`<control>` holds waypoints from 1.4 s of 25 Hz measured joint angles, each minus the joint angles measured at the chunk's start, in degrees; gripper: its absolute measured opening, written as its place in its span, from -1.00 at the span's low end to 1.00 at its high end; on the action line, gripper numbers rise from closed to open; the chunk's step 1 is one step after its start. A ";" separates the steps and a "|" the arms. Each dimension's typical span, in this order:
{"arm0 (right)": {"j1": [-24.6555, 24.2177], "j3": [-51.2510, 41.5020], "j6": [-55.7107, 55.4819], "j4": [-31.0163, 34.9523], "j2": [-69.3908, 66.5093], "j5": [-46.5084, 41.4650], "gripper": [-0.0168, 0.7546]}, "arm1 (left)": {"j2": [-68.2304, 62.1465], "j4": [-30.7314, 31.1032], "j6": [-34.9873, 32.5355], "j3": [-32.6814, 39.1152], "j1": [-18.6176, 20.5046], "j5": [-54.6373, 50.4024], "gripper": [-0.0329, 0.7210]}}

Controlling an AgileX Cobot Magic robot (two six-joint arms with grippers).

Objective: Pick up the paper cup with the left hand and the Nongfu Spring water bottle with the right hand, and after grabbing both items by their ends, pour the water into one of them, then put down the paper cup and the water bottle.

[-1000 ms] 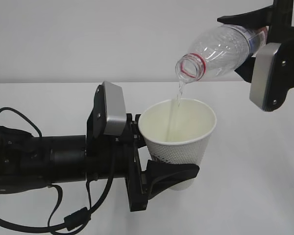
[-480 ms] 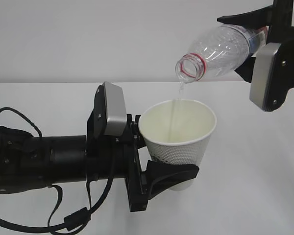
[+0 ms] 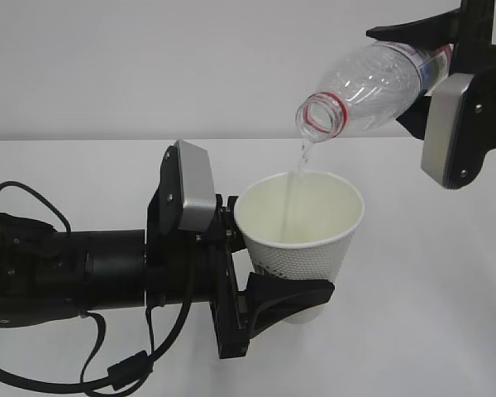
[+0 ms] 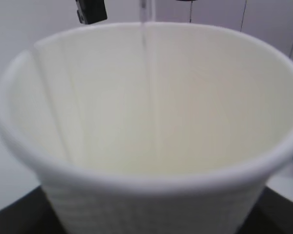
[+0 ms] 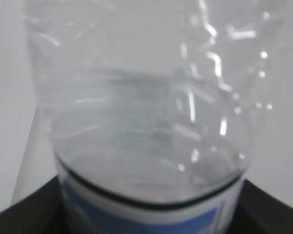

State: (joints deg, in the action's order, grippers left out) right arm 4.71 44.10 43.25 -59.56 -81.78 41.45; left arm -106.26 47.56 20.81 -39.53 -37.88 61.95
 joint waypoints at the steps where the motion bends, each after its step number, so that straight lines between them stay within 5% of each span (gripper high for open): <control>1: 0.00 0.00 0.00 0.00 0.00 0.00 0.29 | 0.00 0.00 0.00 0.00 0.00 0.00 0.55; 35: 0.00 0.03 0.27 0.00 0.00 0.00 0.29 | 0.00 0.10 0.00 0.00 0.00 -0.11 0.51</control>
State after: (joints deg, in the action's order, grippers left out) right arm 4.71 44.13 43.52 -59.56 -81.78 41.45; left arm -106.26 47.67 20.81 -39.53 -37.88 61.84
